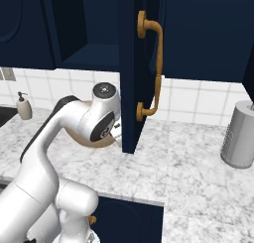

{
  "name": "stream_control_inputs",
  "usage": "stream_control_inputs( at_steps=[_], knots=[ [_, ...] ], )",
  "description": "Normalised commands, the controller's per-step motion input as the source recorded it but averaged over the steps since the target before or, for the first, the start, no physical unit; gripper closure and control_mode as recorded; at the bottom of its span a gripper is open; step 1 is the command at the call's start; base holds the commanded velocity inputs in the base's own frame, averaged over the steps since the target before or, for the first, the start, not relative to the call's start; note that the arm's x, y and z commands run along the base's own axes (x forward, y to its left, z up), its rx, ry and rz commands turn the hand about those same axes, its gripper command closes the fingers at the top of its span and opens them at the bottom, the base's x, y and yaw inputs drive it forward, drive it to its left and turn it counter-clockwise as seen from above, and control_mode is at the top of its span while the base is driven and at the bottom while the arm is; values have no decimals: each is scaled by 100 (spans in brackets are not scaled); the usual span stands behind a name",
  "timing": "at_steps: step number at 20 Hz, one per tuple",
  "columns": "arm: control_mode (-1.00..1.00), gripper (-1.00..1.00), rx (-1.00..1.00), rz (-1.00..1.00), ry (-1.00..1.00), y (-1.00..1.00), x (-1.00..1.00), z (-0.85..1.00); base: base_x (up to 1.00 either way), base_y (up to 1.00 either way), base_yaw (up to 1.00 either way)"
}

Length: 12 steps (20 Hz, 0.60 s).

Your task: Open the cabinet, pick up the bread from the cabinet and place it in the basket. Then move the basket to the dining counter.

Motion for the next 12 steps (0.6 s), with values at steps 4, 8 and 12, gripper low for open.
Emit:
stream_control_inputs(
  at_steps=[4,8,12],
  knots=[
    [-100,100,0,-3,0,0,-24,28,0,0,0],
    [-100,100,0,0,-1,0,-8,32,0,0,0],
    [-100,100,0,0,0,3,-4,10,0,0,0]
  ],
)
